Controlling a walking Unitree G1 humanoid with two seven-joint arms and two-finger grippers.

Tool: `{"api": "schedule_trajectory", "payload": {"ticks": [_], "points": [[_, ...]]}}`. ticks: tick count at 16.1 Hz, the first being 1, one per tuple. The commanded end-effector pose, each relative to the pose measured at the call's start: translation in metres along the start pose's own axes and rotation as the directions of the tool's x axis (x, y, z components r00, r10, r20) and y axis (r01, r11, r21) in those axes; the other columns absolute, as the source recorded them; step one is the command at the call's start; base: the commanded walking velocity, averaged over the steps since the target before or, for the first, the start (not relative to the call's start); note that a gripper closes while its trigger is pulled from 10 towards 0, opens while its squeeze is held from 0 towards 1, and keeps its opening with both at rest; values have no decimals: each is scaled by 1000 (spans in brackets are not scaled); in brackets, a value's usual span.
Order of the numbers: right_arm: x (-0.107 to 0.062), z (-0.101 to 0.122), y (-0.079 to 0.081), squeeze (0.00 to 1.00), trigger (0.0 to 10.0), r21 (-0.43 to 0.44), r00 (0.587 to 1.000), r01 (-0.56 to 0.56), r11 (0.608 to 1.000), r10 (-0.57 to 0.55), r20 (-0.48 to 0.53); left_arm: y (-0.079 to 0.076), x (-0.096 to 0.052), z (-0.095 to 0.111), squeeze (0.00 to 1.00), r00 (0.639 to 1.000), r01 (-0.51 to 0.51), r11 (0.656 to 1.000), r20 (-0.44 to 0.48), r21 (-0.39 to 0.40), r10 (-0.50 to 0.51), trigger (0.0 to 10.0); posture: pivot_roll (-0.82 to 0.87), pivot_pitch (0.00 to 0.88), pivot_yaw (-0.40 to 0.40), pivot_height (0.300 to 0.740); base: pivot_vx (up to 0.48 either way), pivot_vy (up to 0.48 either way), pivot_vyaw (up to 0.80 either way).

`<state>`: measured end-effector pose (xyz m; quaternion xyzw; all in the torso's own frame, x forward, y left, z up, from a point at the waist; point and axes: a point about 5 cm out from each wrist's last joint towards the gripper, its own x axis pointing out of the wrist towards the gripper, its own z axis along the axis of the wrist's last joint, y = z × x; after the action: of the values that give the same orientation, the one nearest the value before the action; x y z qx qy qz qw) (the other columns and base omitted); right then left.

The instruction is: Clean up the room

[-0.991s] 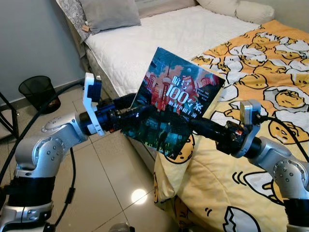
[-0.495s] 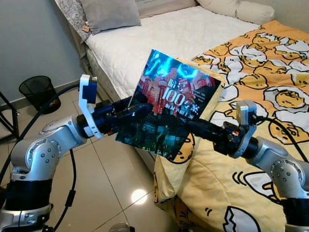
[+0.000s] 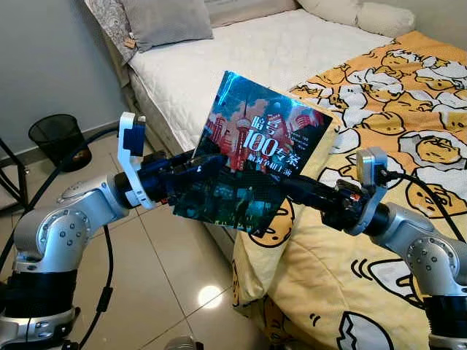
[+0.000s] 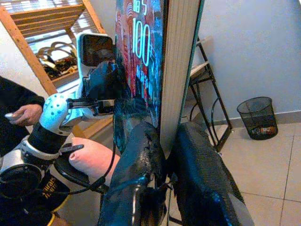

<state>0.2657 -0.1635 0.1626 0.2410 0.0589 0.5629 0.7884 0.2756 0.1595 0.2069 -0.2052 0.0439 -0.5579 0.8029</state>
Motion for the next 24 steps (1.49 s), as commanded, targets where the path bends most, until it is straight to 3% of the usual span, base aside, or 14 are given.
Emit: {"api": "schedule_trajectory", "payload": {"ticks": [1,8,9,11,13,16,17,18,20,21,22,24], "points": [[5,14,1,0,0,-52,999,-22,998,24,35,-2,-1,2,0,1000,11,1000,-6,9,-11,0,-35,0,24,740,0,0,0],[9,17,2,0,0,-50,997,-39,998,43,70,-2,-1,4,0,1000,10,1000,13,5,-10,0,-28,0,19,740,0,0,0],[11,17,2,0,10000,-50,996,-41,998,44,73,-2,-1,5,0,1000,16,1000,17,6,-16,0,-29,0,22,740,0,0,0],[16,15,3,0,10000,-48,996,-44,998,48,76,-3,1,7,0,999,28,1000,22,8,-28,0,-32,0,28,740,0,0,0],[22,12,8,1000,10000,10,991,-88,996,87,105,-5,5,15,0,997,52,999,51,15,-53,0,-34,0,30,740,0,0,0],[25,8,10,1000,10000,27,989,-103,994,100,106,-6,6,19,0,995,67,998,68,15,-68,0,-35,0,32,740,0,0,0],[28,6,10,800,10000,24,991,-92,996,89,97,-7,7,19,0,995,76,997,70,14,-77,0,-34,0,32,740,0,0,0],[31,4,10,0,10000,23,992,-91,996,89,92,-8,7,20,0,994,82,997,71,13,-83,0,-32,0,31,740,0,0,0],[33,4,12,0,10000,36,988,-122,992,118,98,-8,7,20,0,995,80,997,67,13,-80,0,-31,0,31,740,0,0,0],[33,5,13,0,1412,49,987,-130,990,124,106,-8,7,19,0,995,77,997,66,13,-78,0,-30,0,30,740,0,0,0],[32,5,12,0,0,54,987,-127,990,121,111,-8,6,19,0,995,75,997,65,11,-76,0,-30,0,30,740,0,0,0],[31,6,11,0,0,55,987,-123,991,116,113,-7,6,19,0,996,66,998,61,14,-67,0,-30,0,30,740,0,0,0]]}}
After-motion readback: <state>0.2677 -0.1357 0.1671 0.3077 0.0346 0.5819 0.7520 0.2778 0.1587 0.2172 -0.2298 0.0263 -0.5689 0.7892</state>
